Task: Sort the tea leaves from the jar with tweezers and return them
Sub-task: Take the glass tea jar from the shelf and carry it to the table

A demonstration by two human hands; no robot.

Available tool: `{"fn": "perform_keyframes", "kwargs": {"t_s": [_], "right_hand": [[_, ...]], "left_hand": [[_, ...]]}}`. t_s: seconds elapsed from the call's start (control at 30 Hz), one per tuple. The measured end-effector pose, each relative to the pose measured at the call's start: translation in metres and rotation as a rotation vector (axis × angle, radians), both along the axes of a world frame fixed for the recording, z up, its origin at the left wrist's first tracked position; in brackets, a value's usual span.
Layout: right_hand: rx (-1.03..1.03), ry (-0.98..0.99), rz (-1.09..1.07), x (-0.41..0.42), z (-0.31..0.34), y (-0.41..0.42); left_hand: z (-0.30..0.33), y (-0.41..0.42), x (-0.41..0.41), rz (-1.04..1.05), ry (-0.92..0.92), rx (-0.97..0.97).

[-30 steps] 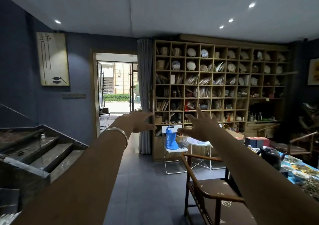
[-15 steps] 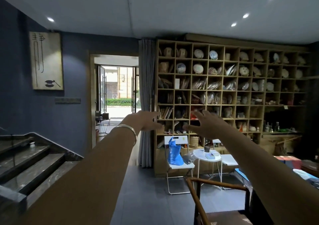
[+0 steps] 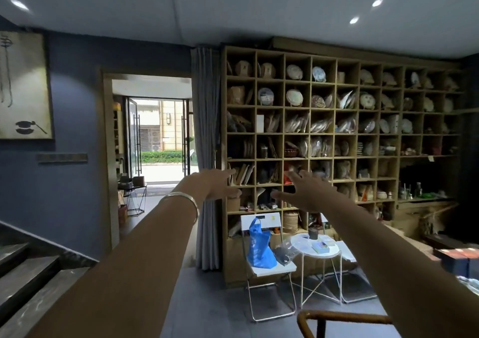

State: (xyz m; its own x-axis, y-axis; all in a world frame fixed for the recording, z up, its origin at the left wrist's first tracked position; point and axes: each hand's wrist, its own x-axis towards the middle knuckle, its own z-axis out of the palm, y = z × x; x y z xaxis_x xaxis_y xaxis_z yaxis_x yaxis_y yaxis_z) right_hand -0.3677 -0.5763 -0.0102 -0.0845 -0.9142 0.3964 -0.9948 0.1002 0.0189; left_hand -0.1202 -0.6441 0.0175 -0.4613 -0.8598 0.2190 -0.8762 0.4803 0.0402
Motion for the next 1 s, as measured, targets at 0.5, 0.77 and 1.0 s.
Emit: {"fn": "perform_keyframes", "kwargs": {"t_s": [0.5,0.77,1.0], "right_hand": [[0.047,0.051,-0.076,-0.074,0.002,-0.301],[0.061,0.028,-0.083,-0.161,0.003,-0.468],[0.045,-0.011,-0.036,-0.203,0.000,-0.600]], "left_hand": [[-0.009,-0.327,-0.086,-0.121,-0.085,-0.040],[-0.016,-0.489,-0.164,-0.130,-0.064,-0.067],[-0.002,-0.611,-0.210,-0.124,-0.026,-0.072]]}}
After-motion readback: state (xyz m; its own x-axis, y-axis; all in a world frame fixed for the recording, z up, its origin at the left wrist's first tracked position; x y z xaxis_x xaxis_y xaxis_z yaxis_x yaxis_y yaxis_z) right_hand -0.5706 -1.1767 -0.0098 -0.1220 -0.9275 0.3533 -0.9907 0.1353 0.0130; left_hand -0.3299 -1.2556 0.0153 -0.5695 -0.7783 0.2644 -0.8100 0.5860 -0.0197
